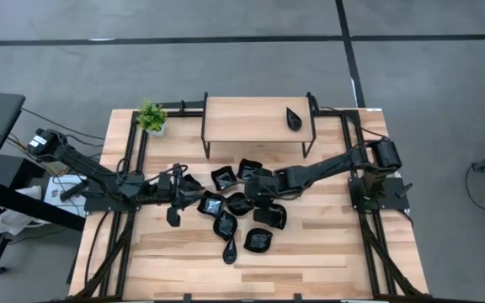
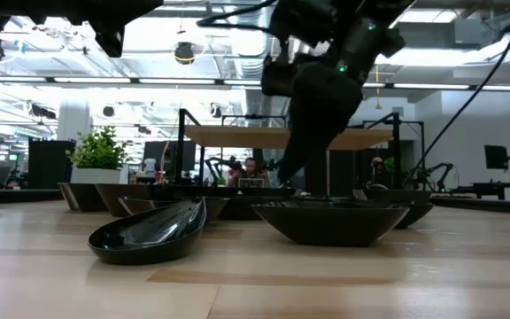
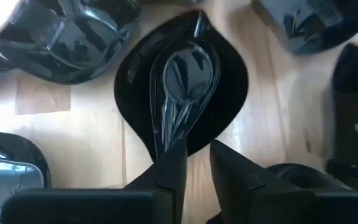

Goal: Pick & Place Mini shaped plates
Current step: Stack the black drop shaped plate on top of the black drop shaped plate on the shelf

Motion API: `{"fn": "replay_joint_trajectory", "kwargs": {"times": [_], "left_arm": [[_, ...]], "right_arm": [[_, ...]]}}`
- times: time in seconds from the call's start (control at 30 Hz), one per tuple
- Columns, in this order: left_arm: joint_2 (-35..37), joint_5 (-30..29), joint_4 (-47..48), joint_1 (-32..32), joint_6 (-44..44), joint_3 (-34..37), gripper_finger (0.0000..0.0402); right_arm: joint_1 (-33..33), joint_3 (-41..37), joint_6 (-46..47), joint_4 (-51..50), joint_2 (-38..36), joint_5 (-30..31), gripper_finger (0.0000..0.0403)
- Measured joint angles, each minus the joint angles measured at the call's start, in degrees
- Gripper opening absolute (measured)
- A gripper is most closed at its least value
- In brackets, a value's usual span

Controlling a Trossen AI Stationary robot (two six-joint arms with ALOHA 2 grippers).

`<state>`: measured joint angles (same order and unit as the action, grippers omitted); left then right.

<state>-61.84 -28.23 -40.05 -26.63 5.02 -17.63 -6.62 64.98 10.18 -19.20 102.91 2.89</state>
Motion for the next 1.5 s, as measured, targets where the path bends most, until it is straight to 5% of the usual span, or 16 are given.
{"fn": "replay_joint_trajectory", "kwargs": {"times": [0.63,1.5], "left_arm": [[0.0,0.0,-0.3,0.0,0.0,0.0,0.0112],[0.0,0.0,-1.1,0.0,0.0,0.0,0.0112]], "right_arm": [[0.1,3.2,3.4,-3.3,3.3,-1.8,0.0177],[-1.3,3.1,1.9,-4.9,3.4,-7.7,0.0163]]}}
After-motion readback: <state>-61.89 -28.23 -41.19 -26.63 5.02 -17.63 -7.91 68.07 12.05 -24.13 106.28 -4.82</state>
